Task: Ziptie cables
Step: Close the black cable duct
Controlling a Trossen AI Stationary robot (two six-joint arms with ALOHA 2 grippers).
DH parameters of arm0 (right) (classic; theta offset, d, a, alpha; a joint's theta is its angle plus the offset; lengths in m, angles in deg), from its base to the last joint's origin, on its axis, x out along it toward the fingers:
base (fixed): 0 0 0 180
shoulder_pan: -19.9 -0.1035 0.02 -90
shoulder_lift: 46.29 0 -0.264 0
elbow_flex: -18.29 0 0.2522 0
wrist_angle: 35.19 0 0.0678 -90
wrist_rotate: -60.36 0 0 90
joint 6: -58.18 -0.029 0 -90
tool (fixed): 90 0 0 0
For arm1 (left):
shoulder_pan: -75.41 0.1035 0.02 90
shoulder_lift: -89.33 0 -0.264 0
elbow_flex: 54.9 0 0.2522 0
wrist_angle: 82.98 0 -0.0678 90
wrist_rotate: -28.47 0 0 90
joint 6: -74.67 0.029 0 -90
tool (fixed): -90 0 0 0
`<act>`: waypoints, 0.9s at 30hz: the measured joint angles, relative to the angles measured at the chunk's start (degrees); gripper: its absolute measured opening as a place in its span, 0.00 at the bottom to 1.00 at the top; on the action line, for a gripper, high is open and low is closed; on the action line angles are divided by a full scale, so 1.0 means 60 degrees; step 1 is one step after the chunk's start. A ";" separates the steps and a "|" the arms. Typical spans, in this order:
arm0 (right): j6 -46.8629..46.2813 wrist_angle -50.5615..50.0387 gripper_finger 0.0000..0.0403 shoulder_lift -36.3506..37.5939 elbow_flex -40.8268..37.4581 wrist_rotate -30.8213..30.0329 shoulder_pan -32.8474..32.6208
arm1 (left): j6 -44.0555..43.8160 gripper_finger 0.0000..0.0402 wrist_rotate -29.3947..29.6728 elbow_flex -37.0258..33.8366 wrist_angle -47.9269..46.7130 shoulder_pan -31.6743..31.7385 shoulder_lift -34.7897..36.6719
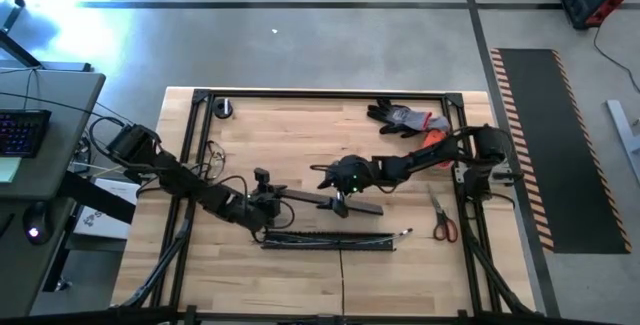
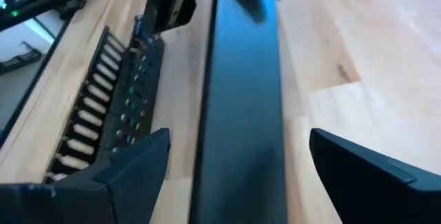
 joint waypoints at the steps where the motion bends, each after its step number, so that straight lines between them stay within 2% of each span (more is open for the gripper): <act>1: 0.0004 0.0020 0.82 0.0000 0.0000 0.0023 0.0068 | 0.0062 0.11 0.0079 0.0000 0.0000 -0.0003 0.0000; 4: -0.0035 0.0010 0.82 -0.0002 0.0000 0.0417 0.0310 | 0.0105 0.11 0.0203 0.0000 -0.0007 -0.0003 0.0000; 10: -0.0535 0.0097 0.82 -0.0402 0.0000 0.2141 0.0677 | 0.0118 0.11 0.0316 0.0000 0.0040 -0.0003 0.0000; 18: -0.0266 0.0533 0.78 -0.0714 0.0000 0.2413 0.0684 | 0.0114 0.10 0.0322 0.0000 0.0050 0.0001 0.0000; 22: -0.0245 0.0698 0.69 -0.0710 0.0000 0.2405 0.0684 | 0.0009 0.10 0.0322 0.0000 0.0062 0.0000 0.0000; 27: -0.0278 0.0587 0.48 -0.0710 0.0000 0.2177 0.0703 | -0.0497 0.13 0.0249 0.0001 -0.0066 0.0001 0.0000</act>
